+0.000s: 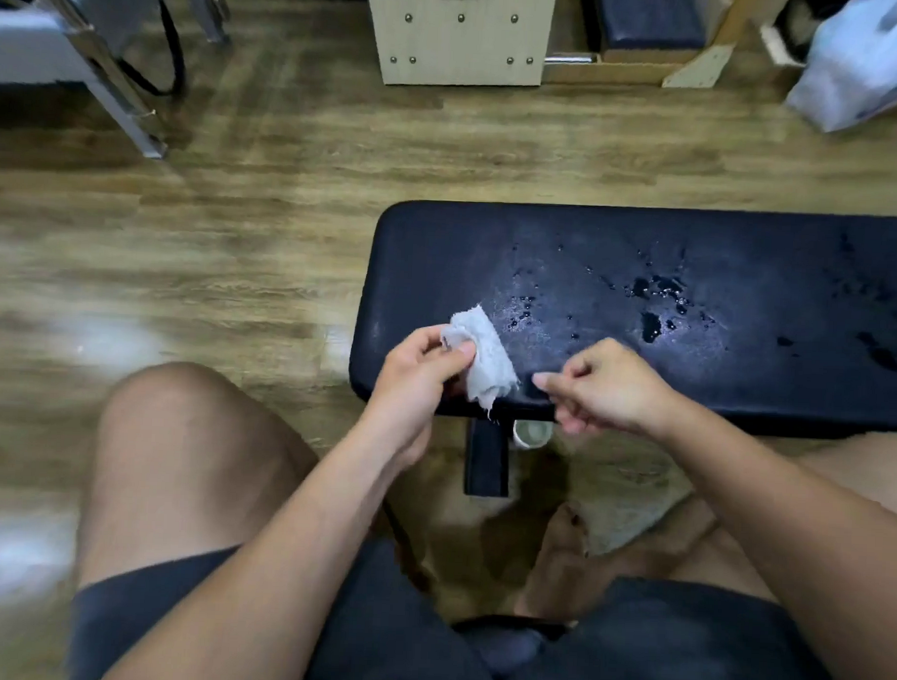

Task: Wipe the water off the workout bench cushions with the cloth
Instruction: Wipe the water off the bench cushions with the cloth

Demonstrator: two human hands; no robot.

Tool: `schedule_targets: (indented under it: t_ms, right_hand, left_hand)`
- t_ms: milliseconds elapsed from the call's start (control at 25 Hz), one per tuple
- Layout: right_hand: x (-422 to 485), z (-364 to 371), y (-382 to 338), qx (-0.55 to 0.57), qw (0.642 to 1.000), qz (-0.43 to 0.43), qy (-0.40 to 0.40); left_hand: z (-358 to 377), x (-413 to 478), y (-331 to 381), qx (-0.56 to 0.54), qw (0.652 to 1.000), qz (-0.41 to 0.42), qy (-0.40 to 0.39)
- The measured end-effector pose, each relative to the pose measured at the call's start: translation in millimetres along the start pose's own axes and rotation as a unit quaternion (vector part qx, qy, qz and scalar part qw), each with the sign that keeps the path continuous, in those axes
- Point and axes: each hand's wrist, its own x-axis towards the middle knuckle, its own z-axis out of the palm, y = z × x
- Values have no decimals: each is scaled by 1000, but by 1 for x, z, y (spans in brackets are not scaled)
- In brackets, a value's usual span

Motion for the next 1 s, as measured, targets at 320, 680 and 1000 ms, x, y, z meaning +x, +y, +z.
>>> schedule_targets:
  t_ms: [320,680,1000]
  right_hand:
    - [-33,40,-31,146,971,-166,91]
    - [-28,27,-53,189,946,-135,227]
    - [-23,14,-30,374,914,-44,148]
  left_hand:
    - [-7,-20,-1,-124,987,-37,-96]
    - [-18,-14,7,-73,997,-7,-22]
    - [-37,5,13,-22,997,35,68]
